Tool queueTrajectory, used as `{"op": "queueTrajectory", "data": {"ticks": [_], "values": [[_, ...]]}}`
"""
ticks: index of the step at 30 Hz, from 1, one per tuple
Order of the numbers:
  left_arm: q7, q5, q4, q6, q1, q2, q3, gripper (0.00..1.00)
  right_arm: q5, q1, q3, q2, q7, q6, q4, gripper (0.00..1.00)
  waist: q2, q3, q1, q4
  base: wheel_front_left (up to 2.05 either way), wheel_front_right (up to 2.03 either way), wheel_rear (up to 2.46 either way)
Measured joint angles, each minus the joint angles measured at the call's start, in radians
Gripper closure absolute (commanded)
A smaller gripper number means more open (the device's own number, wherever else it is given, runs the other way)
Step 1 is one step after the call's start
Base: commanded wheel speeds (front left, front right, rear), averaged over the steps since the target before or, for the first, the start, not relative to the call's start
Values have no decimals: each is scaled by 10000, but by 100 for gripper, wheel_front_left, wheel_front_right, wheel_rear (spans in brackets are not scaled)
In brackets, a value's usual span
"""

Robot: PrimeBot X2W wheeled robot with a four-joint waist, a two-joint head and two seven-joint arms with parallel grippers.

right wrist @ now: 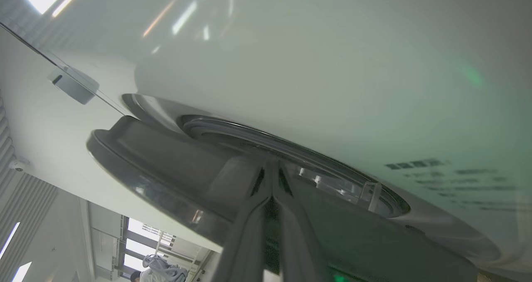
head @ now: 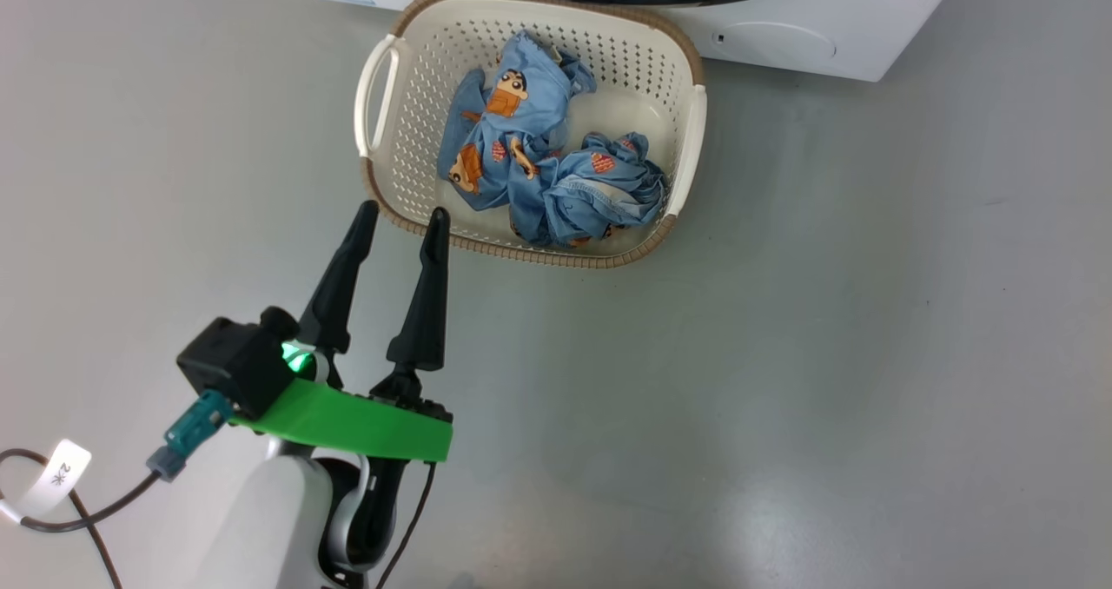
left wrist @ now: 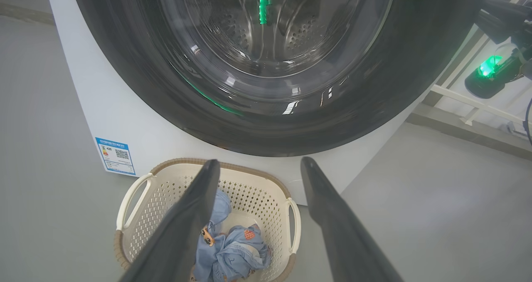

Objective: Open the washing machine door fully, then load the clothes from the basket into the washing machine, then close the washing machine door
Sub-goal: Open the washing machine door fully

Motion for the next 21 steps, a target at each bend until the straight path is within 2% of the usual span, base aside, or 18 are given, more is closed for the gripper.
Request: {"op": "queueTrajectory", "data": {"ticks": [14, 21], "values": [[0, -157, 0, 0, 4, -2, -98, 0, -19, -83, 575, -54, 117, -4, -2, 100, 0, -221, 0, 56, 0, 0, 0], [0, -107, 12, 0, 54, -2, 33, 0, -25, 617, 1080, -180, 270, -2, -546, 100, 0, -571, 0, -36, 0, 0, 0]]}}
